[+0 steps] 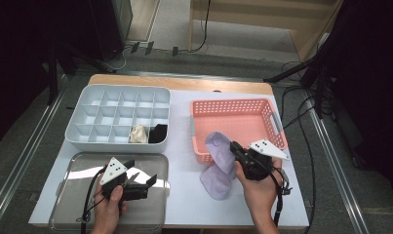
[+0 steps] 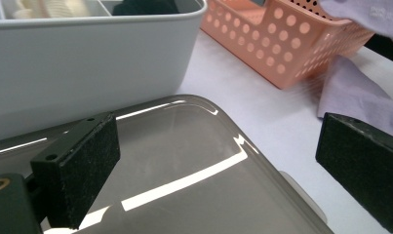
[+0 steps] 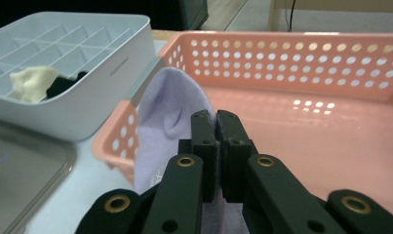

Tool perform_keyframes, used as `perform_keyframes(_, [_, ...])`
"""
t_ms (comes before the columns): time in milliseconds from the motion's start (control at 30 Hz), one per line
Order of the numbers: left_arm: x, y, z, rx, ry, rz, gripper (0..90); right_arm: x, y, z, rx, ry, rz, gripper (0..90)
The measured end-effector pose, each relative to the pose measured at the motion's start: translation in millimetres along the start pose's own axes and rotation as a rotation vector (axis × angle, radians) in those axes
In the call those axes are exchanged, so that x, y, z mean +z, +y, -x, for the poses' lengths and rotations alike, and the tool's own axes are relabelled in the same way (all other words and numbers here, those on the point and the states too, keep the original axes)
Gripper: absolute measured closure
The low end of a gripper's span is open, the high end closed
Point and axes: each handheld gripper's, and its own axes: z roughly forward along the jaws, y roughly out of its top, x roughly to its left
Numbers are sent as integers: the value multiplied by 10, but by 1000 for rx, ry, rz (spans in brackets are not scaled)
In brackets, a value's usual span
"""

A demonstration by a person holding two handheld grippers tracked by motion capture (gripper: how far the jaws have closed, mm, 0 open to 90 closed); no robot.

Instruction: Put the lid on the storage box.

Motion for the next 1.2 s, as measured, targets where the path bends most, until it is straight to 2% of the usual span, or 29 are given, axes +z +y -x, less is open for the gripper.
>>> perform_keyframes(200, [49,-1,85,5,-21,-11,30,-94,-200,-44,2,23,-22,878])
perform_keyframes(300, [62,8,118,5,-27,-13,30,-136,-314,-29,3,17,-35,877])
perform_keyframes(400, [70,22,148,1,-30,-9,30,-172,-427,37,16,10,-48,877])
perform_keyframes(567, [103,44,198,-2,-28,-6,30,-260,-575,207,73,-11,-54,877])
perform_keyframes(767, [166,18,198,-11,-37,-32,30,-317,-703,417,97,-62,-70,877])
perform_keyframes(1067, [76,17,159,-31,-55,-12,30,-417,-857,789,133,-174,-101,876])
perform_keyframes(1200, [84,8,157,-30,-62,-16,30,-414,-909,878,120,-214,-121,873])
